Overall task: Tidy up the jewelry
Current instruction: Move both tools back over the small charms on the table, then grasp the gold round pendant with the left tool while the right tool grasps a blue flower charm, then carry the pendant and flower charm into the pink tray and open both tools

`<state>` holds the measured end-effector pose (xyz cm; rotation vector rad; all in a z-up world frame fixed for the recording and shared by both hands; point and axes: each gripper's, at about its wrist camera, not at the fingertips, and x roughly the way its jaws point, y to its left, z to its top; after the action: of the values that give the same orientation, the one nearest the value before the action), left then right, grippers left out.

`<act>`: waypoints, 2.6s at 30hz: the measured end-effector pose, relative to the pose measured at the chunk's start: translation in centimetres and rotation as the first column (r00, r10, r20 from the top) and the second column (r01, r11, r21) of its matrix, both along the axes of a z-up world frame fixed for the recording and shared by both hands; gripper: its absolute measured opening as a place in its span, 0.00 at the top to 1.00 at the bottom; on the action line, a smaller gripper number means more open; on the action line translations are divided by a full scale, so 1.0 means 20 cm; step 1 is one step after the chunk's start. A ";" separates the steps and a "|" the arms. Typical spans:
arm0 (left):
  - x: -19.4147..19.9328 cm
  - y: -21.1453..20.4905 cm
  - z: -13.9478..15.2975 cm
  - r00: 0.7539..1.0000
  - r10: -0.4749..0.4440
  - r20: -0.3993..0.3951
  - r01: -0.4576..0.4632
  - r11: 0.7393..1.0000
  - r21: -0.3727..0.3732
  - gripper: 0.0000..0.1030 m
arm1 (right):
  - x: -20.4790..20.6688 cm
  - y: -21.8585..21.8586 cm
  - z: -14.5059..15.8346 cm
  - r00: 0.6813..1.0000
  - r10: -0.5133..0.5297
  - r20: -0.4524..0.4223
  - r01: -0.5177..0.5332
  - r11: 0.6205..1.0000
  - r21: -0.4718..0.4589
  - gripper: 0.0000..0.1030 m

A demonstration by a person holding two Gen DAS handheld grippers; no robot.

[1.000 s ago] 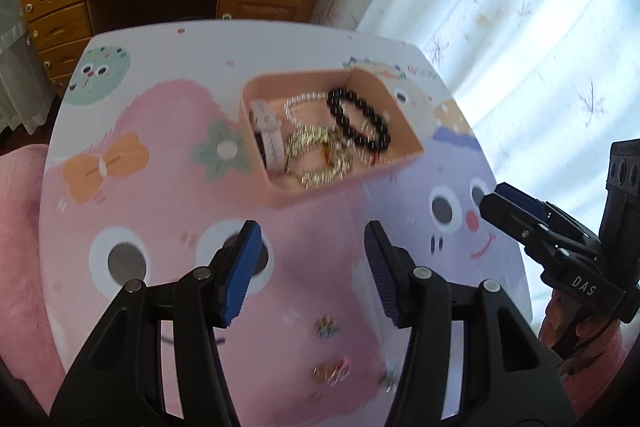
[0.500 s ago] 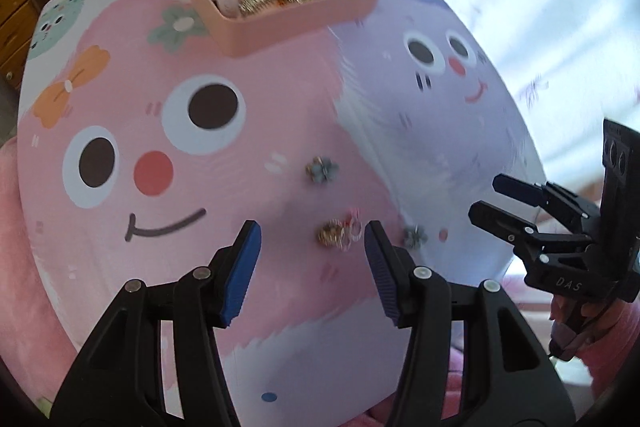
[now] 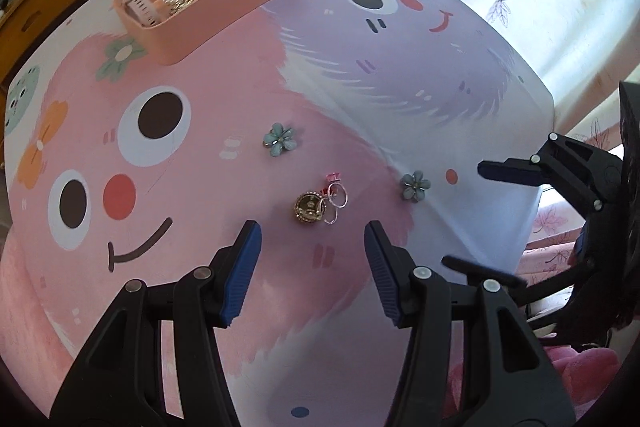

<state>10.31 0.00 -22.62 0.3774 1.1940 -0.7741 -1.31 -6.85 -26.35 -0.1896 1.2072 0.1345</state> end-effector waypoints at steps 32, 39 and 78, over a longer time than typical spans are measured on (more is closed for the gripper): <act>-0.02 -0.02 -0.08 0.990 -0.090 0.112 0.082 0.994 0.073 0.85 | 0.18 -0.01 -0.05 0.996 -0.020 0.082 0.016 0.998 0.058 0.60; -0.02 -0.06 -0.10 0.985 -0.120 0.123 0.110 0.991 0.080 0.85 | 0.22 -0.03 -0.06 0.996 -0.030 0.085 0.026 0.998 0.054 0.60; 0.17 -0.35 -0.02 0.988 0.025 0.153 -0.021 0.999 -0.029 0.86 | 0.51 -0.63 0.07 0.984 -0.178 0.028 0.159 0.930 0.331 0.81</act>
<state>13.62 -7.02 -23.05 0.3928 1.0410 -0.7274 8.97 -19.47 -24.98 0.2009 1.1200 0.1762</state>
